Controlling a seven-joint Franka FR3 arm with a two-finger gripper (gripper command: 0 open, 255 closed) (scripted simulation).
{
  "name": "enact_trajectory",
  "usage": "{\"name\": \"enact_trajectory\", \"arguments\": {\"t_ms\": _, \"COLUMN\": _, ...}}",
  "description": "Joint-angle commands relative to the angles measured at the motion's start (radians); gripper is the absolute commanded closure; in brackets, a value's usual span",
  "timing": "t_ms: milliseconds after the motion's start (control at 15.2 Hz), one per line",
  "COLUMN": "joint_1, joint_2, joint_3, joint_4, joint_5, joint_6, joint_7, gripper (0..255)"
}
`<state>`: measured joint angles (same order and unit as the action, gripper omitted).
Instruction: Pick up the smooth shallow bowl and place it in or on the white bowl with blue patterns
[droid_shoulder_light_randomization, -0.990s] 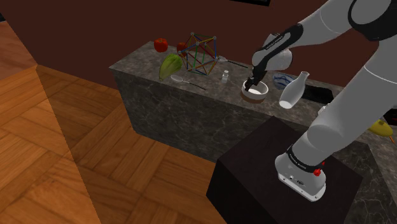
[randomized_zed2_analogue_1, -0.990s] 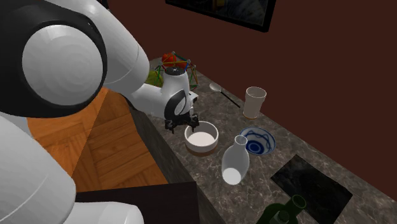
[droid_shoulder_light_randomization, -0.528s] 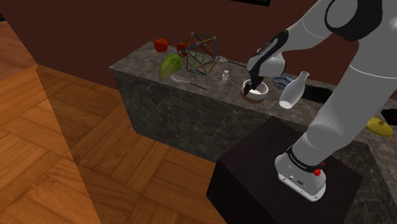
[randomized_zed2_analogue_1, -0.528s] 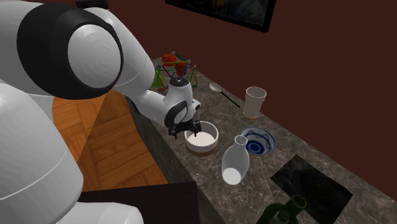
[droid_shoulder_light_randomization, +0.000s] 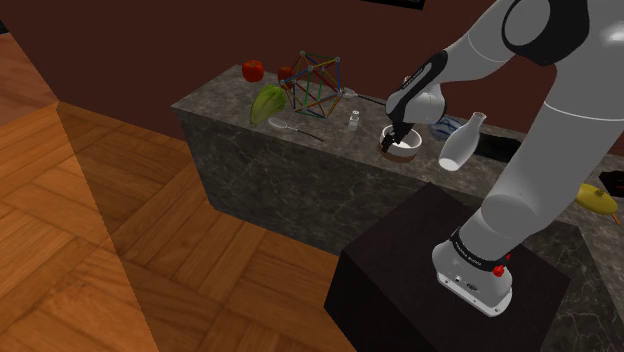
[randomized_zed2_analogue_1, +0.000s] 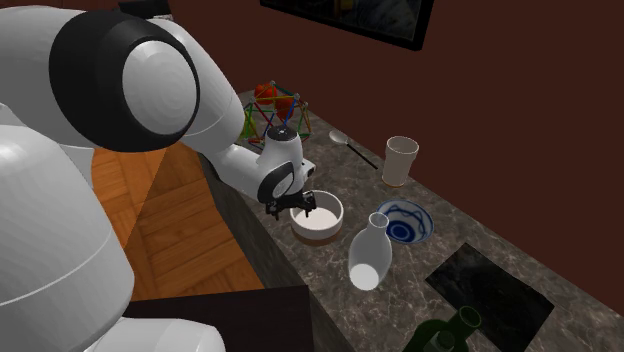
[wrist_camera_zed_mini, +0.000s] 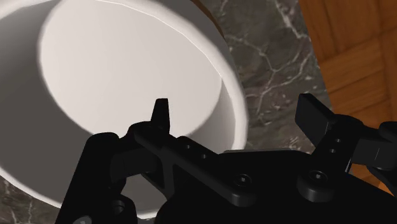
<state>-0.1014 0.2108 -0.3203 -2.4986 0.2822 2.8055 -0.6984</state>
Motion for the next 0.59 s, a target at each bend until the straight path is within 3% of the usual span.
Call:
{"name": "enact_trajectory", "arguments": {"t_ms": 0, "joint_1": 0.0, "joint_2": 0.0, "joint_3": 0.0, "joint_4": 0.0, "joint_5": 0.0, "joint_6": 0.0, "joint_7": 0.0, "gripper": 0}}
{"name": "enact_trajectory", "arguments": {"t_ms": 66, "joint_1": 0.0, "joint_2": 0.0, "joint_3": 0.0, "joint_4": 0.0, "joint_5": 0.0, "joint_6": 0.0, "joint_7": 0.0, "gripper": 255}}
{"name": "enact_trajectory", "arguments": {"t_ms": 528, "joint_1": 0.0, "joint_2": 0.0, "joint_3": 0.0, "joint_4": 0.0, "joint_5": 0.0, "joint_6": 0.0, "joint_7": 0.0, "gripper": 255}}
